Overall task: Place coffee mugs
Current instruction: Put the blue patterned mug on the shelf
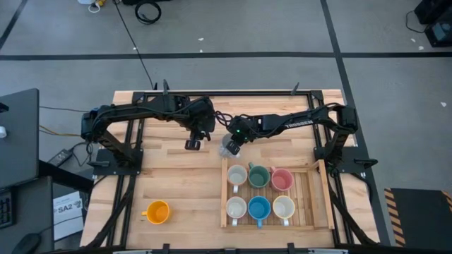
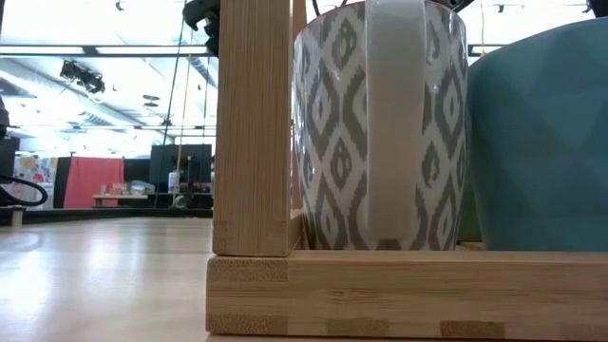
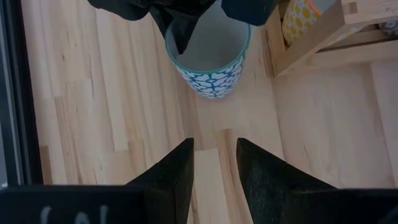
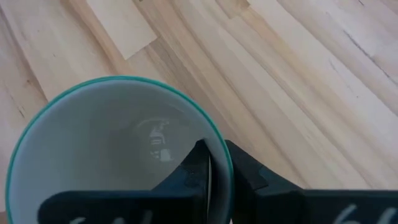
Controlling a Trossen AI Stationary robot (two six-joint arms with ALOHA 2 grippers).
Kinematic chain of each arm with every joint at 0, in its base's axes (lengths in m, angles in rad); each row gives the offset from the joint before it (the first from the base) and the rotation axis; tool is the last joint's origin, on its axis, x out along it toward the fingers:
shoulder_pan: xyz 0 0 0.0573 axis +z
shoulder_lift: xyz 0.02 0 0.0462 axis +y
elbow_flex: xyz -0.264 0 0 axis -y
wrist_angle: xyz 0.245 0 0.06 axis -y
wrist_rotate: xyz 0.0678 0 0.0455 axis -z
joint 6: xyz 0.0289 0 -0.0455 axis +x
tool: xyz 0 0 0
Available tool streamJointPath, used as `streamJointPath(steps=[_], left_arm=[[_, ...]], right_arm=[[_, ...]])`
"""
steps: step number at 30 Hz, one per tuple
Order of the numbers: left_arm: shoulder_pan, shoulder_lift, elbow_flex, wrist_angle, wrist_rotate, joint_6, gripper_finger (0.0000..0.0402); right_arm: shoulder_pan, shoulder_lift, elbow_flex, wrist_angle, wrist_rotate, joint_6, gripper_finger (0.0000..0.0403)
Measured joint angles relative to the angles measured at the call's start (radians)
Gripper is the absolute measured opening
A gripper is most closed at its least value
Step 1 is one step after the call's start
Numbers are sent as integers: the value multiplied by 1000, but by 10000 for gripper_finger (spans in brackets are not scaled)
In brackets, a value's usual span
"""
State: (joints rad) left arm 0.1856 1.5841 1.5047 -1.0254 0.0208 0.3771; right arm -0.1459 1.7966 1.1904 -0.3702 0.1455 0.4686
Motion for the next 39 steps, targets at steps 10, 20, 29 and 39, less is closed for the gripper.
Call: streamJointPath(steps=[10,20,29,39], left_arm=[[0,-1,2,-6,0,0,128],[0,-2,2,-10,0,0,128],[0,-2,2,-10,-1,0,128],[0,-1,1,-10,-2,-26,128]], right_arm=[[-3,-106,-4,-76,11,1,33],[-3,-356,-3,-397,75,81,33],[57,-587,-2,-702,20,313,33],[309,-692,-1,-853,-11,670,33]])
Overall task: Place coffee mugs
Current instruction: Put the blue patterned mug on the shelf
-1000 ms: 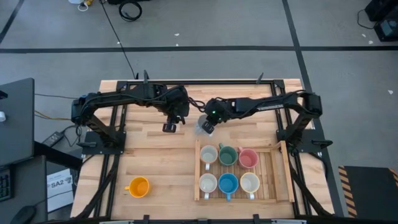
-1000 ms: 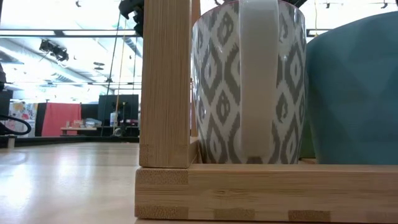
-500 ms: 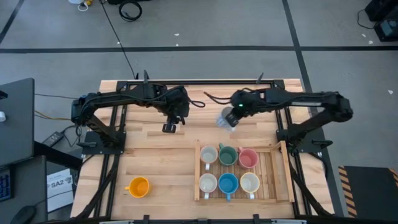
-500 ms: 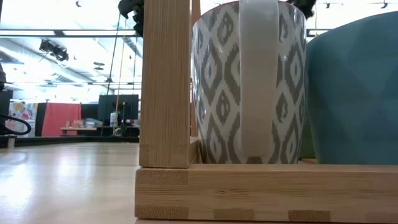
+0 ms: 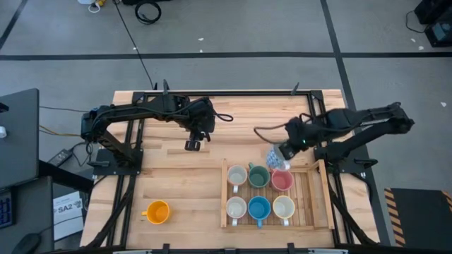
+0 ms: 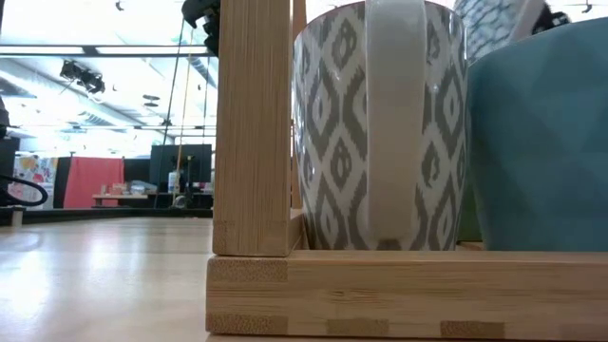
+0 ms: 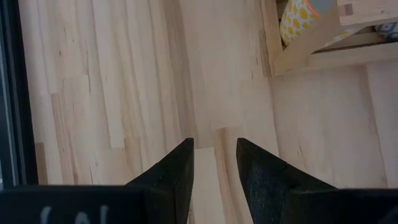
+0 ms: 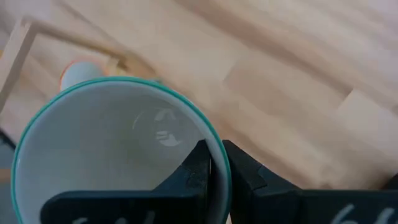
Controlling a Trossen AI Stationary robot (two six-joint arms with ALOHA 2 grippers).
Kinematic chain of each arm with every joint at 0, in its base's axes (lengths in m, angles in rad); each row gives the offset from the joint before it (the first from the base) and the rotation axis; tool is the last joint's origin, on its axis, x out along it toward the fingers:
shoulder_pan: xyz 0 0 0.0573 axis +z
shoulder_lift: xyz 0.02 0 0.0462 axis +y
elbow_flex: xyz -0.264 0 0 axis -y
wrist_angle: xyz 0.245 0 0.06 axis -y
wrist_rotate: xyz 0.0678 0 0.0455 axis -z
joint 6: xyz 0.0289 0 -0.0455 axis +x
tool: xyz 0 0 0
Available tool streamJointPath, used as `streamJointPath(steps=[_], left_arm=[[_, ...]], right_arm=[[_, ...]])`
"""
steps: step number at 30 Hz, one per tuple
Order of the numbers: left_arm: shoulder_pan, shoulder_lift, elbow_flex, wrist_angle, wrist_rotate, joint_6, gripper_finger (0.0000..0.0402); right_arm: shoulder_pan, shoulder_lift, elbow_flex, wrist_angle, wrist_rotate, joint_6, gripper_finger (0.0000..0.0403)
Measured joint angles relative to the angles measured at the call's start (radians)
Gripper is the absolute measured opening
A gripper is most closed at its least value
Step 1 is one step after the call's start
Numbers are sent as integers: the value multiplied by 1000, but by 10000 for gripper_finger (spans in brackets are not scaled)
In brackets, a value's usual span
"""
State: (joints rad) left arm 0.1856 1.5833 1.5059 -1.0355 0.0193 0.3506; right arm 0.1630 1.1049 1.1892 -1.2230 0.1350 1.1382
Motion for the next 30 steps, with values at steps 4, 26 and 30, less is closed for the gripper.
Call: streamJointPath(steps=[4,26,30], left_arm=[[0,0,0,0,0,0,128],[0,0,0,0,0,0,128],[0,0,0,2,0,0,128]], right_arm=[[123,0,0,-17,-2,129,33],[699,78,1,-88,-161,852,34],[745,117,1,-137,-181,925,34]])
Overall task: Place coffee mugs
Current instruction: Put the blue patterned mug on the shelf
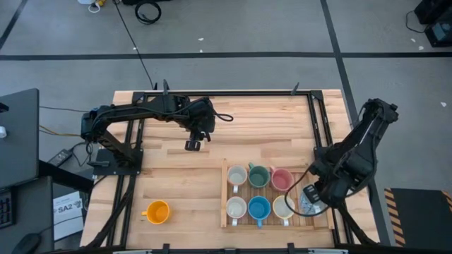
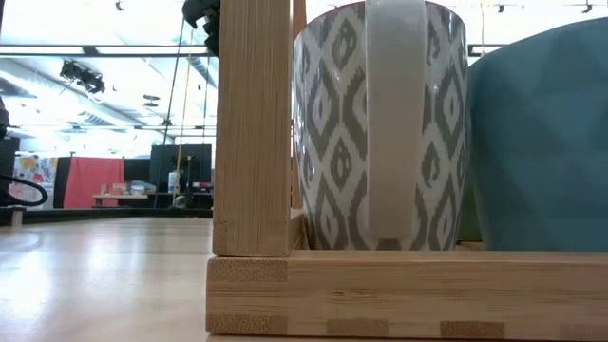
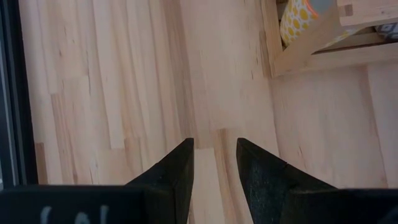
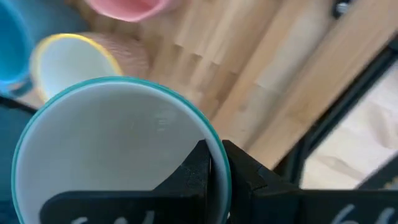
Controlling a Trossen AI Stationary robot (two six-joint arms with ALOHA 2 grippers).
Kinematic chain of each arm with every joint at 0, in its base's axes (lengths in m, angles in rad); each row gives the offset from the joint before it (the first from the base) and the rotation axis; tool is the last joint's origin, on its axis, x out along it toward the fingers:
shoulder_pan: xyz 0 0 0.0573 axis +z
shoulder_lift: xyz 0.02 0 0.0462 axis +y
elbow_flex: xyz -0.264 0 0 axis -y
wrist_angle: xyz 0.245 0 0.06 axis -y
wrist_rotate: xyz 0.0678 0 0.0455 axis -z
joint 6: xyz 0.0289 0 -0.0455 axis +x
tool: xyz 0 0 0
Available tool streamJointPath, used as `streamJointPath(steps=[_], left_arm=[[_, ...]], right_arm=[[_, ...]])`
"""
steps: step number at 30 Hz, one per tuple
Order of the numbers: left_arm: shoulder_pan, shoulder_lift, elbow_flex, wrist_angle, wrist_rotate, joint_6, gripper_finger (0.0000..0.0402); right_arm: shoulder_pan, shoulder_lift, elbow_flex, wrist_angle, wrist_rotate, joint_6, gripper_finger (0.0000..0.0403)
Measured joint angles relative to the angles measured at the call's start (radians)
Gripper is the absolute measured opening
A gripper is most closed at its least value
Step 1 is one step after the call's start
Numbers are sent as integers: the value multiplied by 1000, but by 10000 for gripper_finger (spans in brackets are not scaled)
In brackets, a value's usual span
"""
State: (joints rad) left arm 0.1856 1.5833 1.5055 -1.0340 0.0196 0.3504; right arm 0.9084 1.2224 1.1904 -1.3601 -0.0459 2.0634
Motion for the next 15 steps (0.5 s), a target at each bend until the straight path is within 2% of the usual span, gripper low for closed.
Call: streamJointPath(steps=[15], left_arm=[[0,0,0,29,0,-7,128]], right_arm=[[15,168,0,-32,-26,-8,34]])
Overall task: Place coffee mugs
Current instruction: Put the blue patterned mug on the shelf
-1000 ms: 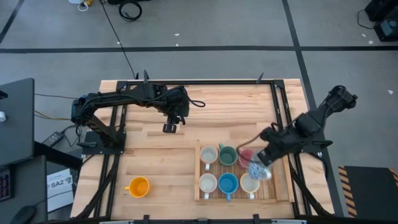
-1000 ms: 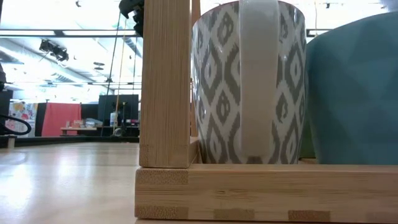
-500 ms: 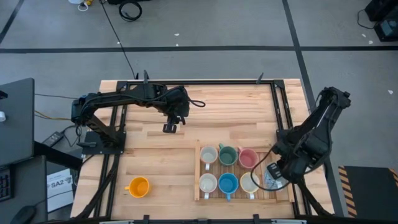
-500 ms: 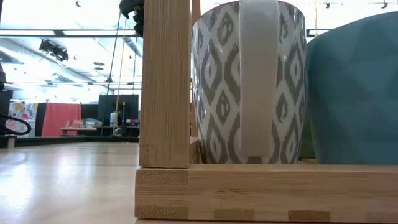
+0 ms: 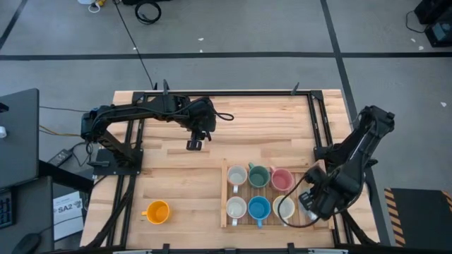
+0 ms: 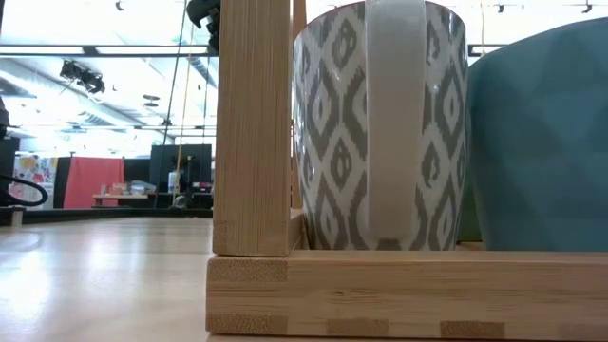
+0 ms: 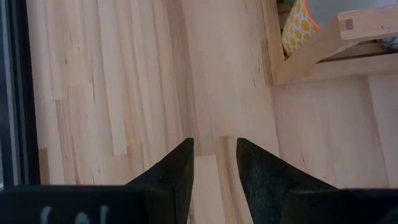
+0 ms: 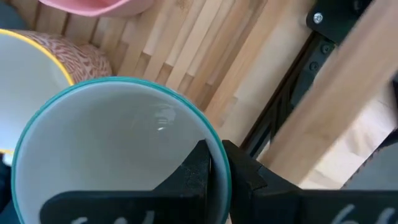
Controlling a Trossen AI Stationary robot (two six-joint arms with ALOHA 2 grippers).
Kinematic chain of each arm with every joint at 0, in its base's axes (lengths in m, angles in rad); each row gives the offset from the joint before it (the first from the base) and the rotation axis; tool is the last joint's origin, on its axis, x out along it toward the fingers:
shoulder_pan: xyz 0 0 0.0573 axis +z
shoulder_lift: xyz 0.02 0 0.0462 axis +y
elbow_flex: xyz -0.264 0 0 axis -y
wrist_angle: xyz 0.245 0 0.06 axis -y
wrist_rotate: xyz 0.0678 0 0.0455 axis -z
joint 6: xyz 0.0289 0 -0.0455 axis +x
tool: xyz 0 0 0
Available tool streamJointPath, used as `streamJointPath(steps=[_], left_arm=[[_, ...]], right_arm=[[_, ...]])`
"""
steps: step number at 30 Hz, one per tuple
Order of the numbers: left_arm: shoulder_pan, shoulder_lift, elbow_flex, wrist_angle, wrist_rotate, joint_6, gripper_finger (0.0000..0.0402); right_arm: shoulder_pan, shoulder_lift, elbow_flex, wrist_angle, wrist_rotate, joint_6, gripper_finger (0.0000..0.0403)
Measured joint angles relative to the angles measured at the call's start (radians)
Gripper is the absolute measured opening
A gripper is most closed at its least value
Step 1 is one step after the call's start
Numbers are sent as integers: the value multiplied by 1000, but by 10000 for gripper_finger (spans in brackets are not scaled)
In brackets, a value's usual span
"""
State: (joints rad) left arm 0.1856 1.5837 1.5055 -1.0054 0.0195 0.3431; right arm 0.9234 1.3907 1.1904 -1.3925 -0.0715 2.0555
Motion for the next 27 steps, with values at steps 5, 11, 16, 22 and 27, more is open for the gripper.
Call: streamJointPath(steps=[5,11,16,22,27], left_arm=[[0,0,0,0,0,0,128],[0,0,0,0,0,0,128],[0,0,0,0,0,0,128],[0,0,0,1,0,-1,128],[0,0,0,4,0,-1,128]], right_arm=[[0,49,0,2,0,-16,34],[5,80,5,-4,-2,-17,35],[6,86,5,-4,-2,-16,35],[3,79,50,-26,50,-17,35],[3,82,94,-50,100,-52,35]])
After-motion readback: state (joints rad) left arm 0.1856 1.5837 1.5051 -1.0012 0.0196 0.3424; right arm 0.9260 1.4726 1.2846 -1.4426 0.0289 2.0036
